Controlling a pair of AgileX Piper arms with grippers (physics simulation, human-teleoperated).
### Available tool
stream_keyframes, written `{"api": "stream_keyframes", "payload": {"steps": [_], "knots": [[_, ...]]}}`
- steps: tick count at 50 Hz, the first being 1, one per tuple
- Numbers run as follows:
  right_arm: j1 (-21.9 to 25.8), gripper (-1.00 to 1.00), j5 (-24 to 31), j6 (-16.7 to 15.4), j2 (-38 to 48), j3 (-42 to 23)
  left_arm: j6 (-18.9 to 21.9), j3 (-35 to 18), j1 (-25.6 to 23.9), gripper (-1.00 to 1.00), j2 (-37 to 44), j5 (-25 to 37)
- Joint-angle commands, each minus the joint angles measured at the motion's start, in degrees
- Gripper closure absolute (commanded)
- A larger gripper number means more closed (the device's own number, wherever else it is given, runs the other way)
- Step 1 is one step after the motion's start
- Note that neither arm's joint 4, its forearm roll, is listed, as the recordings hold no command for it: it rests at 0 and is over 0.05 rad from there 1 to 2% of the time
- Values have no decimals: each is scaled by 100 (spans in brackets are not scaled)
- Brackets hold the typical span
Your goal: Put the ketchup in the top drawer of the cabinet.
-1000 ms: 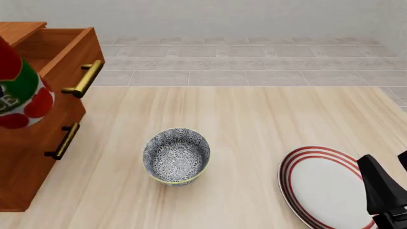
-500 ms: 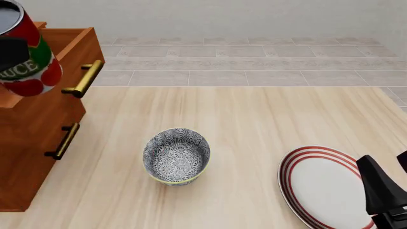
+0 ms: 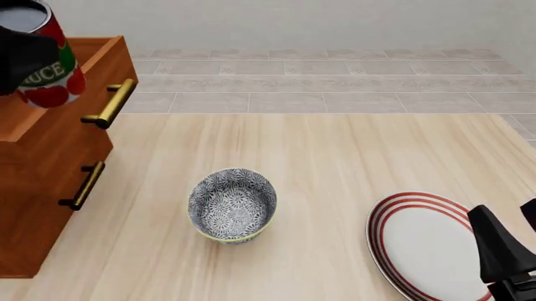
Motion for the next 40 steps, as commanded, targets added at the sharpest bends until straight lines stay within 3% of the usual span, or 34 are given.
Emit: {"api": "stream_keyframes", "payload": {"steps": [1, 10, 11, 19, 26, 29, 40], "knots": [[9, -100, 26, -2, 1, -11, 104, -27, 399, 100, 260, -197], [12, -100, 28, 11, 3, 13, 101, -11, 539, 100, 272, -319], [23, -100, 24, 22, 4, 31, 8, 5, 779, 100, 383, -429], [32, -100, 61, 33, 3, 7, 435, 265, 1146, 100, 456, -799], [34, -100, 127, 29, 1, -71, 452, 214, 1305, 100, 576, -772], [44, -100, 144, 30, 0, -83, 681, 386, 1375, 100, 509, -831], [42, -100, 234, 0, -1, -215, 621, 547, 1481, 100, 587, -976]]}}
